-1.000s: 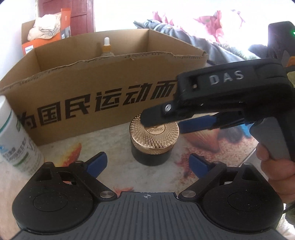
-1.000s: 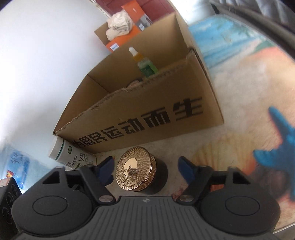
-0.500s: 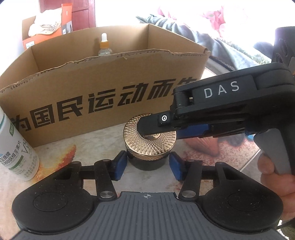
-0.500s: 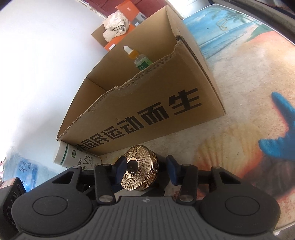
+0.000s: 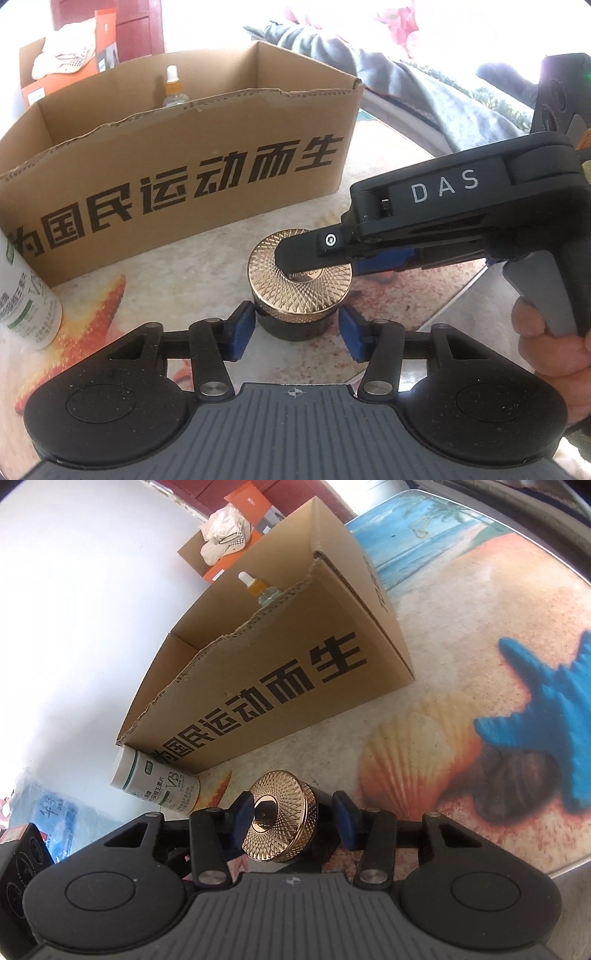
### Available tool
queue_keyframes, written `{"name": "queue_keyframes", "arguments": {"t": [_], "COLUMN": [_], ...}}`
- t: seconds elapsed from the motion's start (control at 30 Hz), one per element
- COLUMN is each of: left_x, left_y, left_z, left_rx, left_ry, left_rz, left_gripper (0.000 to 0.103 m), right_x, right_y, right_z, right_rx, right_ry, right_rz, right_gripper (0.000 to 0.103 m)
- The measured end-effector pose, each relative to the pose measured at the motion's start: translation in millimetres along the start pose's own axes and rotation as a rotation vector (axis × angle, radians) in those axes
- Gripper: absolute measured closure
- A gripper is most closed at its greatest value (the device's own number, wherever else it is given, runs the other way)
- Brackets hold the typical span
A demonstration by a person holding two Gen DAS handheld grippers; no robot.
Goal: Organize rigid objects
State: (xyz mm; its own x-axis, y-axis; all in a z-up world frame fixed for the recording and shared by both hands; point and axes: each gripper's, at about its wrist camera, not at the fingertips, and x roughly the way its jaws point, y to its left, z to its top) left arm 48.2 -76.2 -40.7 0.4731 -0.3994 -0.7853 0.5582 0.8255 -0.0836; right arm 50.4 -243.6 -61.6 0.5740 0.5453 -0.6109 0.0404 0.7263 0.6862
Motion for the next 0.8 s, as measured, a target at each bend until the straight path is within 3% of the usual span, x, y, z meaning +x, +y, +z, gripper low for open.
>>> {"name": "queue_keyframes", "arguments": {"t": [0.33,0.5,0.8], "left_x": [14.4,13.5,-24.0], "left_y": [-6.2,-6.8,-10.1], "left_z": [2.2,1.6,12.9], "left_rx": [0.038,0.024,0.023], "left_ry": [-0.004,-0.004,-0.084], "left_rz": [0.022,0.027,0.058], "left_gripper": [0.047,0.048,0.048], "right_x": [3.7,2.7,-21.5], "right_y": [-3.6,0.9,26.8], "right_z": [-3.9,-8.0,-6.7], "right_rx": [0.015,-0.004,-0.067], "right_ry": [-0.005,-0.022,-0.087], "right_rz": [0.016,0.006,0.028], "right_gripper": [0.044,0.045,0.046]}}
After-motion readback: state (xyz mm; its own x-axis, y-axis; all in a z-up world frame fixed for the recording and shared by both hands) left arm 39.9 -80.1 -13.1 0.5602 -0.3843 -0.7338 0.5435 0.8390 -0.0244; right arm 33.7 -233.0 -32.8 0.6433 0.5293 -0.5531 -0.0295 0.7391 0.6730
